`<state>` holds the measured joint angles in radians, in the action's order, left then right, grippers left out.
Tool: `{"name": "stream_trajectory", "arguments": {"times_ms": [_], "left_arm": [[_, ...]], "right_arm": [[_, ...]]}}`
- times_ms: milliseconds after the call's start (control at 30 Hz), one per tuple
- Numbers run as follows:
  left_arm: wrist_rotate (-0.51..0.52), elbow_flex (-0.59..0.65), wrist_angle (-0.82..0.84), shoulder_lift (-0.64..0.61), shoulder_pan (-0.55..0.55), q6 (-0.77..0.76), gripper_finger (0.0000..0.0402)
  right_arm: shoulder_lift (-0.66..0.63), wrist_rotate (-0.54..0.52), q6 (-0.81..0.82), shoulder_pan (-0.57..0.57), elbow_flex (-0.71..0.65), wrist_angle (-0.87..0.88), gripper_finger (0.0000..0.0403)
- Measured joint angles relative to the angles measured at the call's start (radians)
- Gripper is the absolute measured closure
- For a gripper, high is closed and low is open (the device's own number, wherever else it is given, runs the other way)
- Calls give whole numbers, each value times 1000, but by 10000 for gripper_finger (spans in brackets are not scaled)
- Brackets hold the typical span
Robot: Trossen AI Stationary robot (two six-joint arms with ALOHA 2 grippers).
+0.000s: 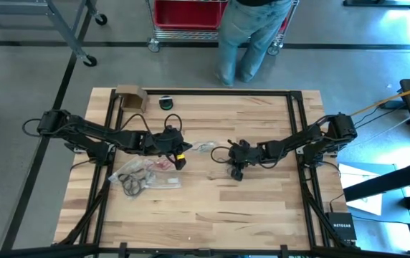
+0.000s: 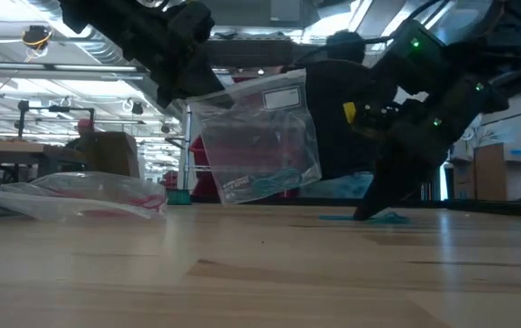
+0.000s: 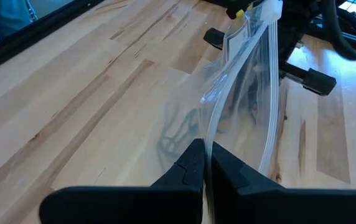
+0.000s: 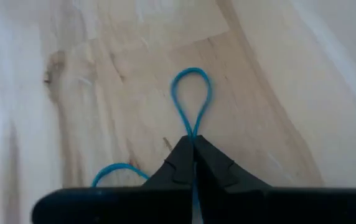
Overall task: Sort rubber bands
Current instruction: Put the blue rubber band into the transparent zip bag
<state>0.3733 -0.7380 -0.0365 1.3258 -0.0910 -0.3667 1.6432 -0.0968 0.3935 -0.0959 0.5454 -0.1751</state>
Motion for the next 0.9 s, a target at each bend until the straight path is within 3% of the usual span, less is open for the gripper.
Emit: {"name": "stream_trajectory", "arguments": {"times_ms": [233,533,767,900], "left_arm": [[0,0,1,0,0,10,401],[0,-3,1,0,1,63,401],[0,-3,1,0,2,52,402],[0,-3,0,0,-2,40,401]], "right_arm": [[-113,134,-25,-3,25,-105,403],[-173,142,-144,-51,207,-107,403],[-181,144,-342,-68,394,-99,403],[-181,82,-513,-45,462,-90,403]]}}
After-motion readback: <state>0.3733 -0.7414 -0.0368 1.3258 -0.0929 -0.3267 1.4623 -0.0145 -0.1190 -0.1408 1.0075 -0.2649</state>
